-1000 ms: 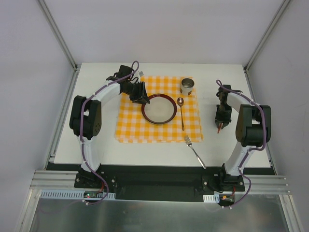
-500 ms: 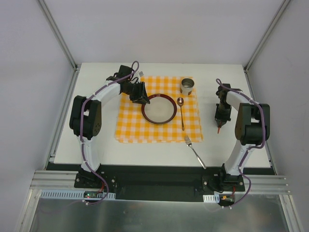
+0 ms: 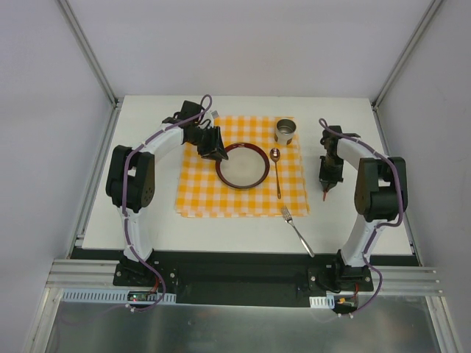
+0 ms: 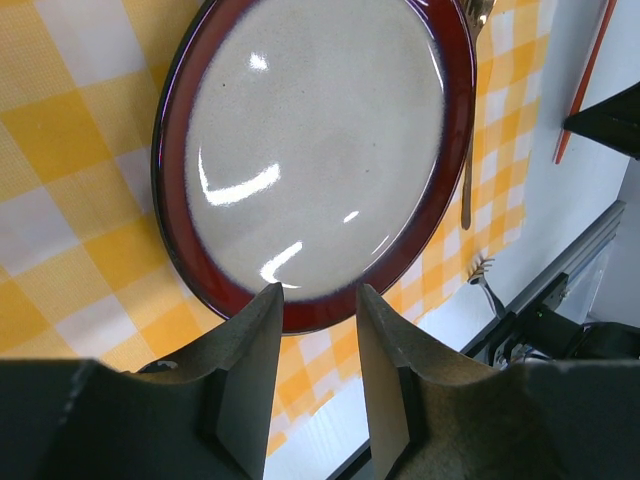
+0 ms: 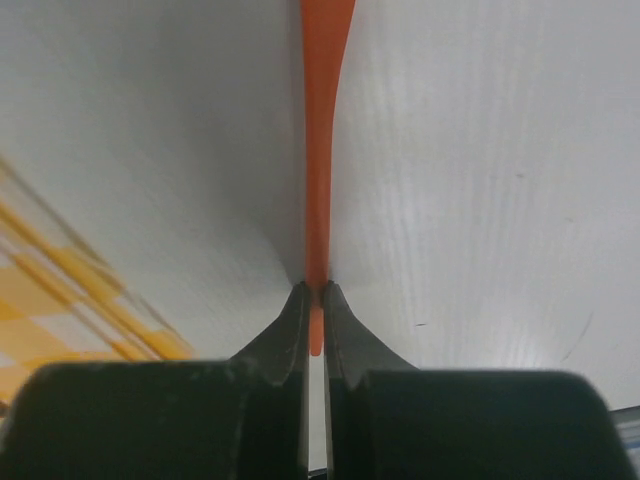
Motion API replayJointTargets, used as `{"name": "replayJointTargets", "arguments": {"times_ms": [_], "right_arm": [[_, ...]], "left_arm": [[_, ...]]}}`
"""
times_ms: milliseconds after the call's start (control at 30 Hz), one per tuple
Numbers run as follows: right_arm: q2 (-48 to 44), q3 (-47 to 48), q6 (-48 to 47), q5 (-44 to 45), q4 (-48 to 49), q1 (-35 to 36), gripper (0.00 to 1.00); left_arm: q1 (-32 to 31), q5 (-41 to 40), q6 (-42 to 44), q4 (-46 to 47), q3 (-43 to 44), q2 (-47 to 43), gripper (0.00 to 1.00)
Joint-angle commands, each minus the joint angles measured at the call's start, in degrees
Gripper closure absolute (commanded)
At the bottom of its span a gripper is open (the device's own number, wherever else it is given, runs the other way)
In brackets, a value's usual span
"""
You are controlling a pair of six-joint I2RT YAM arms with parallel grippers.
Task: Set the dinner table for one person
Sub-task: Pick up the knife at the center of the board, then place the knife on the napkin.
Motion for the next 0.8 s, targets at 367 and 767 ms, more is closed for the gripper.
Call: {"name": "replayJointTargets", "arguments": {"times_ms": [367,767], "right_arm": [[0.84,10.83,3.81,-3.81,-2.08,10.48,0.99],[5.24,12.42,6.44,-4.60,-1.12,17.34,0.99]], "left_arm": [[0.54,-0.07,-0.21,-0.69,-1.37,-2.66,0.65],[0.71,-0.42,0.06,-0.60,-1.81,-2.92,0.66]]}}
